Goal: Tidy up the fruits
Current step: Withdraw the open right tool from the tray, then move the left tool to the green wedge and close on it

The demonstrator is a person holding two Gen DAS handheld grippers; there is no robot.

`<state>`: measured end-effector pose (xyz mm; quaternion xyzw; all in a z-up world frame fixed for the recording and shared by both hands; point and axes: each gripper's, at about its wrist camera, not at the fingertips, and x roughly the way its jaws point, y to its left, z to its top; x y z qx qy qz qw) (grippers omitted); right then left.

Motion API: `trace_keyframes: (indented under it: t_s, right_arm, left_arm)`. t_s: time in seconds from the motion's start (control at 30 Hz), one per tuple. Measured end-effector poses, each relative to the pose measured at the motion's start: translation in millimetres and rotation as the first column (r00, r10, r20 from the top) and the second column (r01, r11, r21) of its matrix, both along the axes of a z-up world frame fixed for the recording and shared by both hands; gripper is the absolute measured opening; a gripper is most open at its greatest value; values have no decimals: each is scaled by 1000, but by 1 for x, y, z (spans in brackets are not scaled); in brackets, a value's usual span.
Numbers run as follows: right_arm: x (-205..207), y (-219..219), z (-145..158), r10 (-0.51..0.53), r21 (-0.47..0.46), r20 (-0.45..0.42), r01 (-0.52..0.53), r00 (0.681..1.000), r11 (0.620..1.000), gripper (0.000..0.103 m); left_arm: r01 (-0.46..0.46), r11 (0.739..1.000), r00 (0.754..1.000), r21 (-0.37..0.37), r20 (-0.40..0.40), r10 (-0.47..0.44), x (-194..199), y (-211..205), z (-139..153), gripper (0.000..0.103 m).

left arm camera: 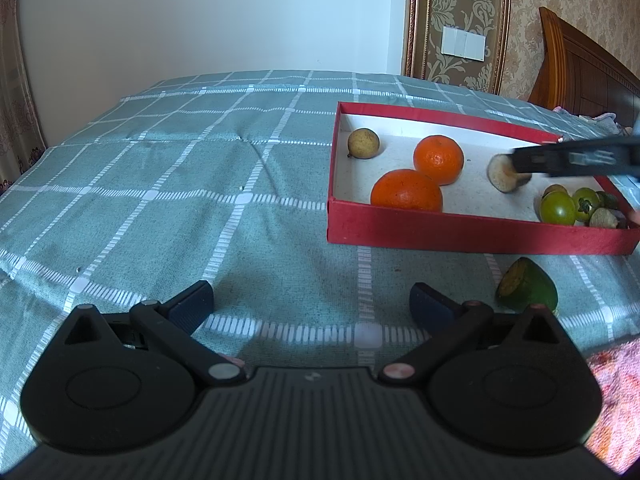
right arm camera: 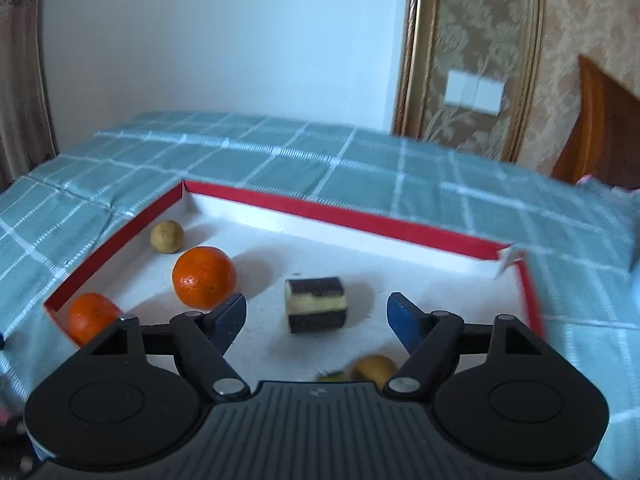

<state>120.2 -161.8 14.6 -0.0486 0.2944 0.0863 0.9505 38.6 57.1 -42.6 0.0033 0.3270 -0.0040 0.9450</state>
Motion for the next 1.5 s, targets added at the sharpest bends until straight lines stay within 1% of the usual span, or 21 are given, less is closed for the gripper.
trace_keyframes:
  t_s: [0.13,0.23,0.33,0.4,0.5,0.63,0.67,0.77,0.87,0.93,1.03,1.07,1.13,1.2,1.27,1.3,1.33,1.37,1.4,1.43,1.5]
  right_arm:
    - [-40,-22,7,23,53,38,-25,999,998,78]
    - [-66,-39,2,10,75,47,-13,999,997,78]
    - [-84,-53,-9,-8,80,32,5,999,997,78]
    - [-92,-62,-16,-25,87,16,24,1000,996,78]
    - [-93,-72,-24,-38,123,-21,40,999,992,78]
    - [-90,-78,-33,-42,142,-71,52,997,989,80]
    - [-90,-77,-33,-39,138,-74,49,996,989,80]
    - [-93,-71,-37,-26,98,-66,32,997,995,81]
    - [-96,-66,-39,-12,65,-57,16,998,998,82]
    - [-95,-67,-40,-13,67,-58,17,998,998,83]
    - [-93,-69,-39,-21,85,-66,26,998,996,84]
    - [-93,-69,-39,-21,85,-67,26,998,996,84]
    - [-93,-68,-39,-21,80,-67,26,998,996,84]
    - [-93,-68,-39,-21,79,-67,26,998,997,84]
    - [-93,-67,-39,-21,77,-67,26,998,997,84]
    - [-93,-68,-39,-21,76,-67,26,998,997,84]
    - [-93,-68,-39,-21,79,-67,26,998,997,84]
    - [-93,-68,-39,-21,78,-67,26,998,997,84]
    - [-93,-68,-39,-21,78,-67,26,998,997,84]
    - [-93,-68,-39,-21,78,-67,26,998,997,84]
    - [-93,-67,-39,-21,77,-67,26,998,997,85]
  left_arm:
    - [0,1000,1000,0,0,0,0,0,0,103]
    - [2,1000,1000,3,2,-2,0,0,0,103]
    - [62,998,998,11,12,-62,-8,-8,2,103]
    - [99,995,994,9,39,-99,-17,-17,7,103]
    - [142,988,985,53,96,-147,-25,-37,16,103]
    - [196,970,972,140,100,-211,-22,-67,18,103]
    - [207,967,968,149,111,-224,-21,-72,18,103]
    - [239,961,963,139,93,-253,-16,-81,21,103]
    - [282,954,953,103,83,-291,-17,-85,23,103]
    - [282,952,952,120,91,-294,-18,-89,22,103]
    - [278,950,953,140,81,-291,-13,-95,18,103]
    - [284,949,953,138,70,-296,-11,-95,16,100]
    - [308,944,949,118,32,-313,-6,-94,12,81]
    - [328,942,944,67,-3,-329,0,-92,8,78]
    - [332,943,943,22,-7,-332,1,-89,5,73]
    - [336,942,942,14,-3,-336,1,-88,5,69]
    - [346,938,938,9,2,-346,-1,-89,5,61]
    - [361,933,933,7,4,-361,-2,-90,5,55]
    - [379,926,926,8,3,-379,-3,-93,6,44]
    - [394,919,919,11,1,-394,-4,-96,7,37]
    - [393,919,919,34,-1,-393,-6,-101,8,37]
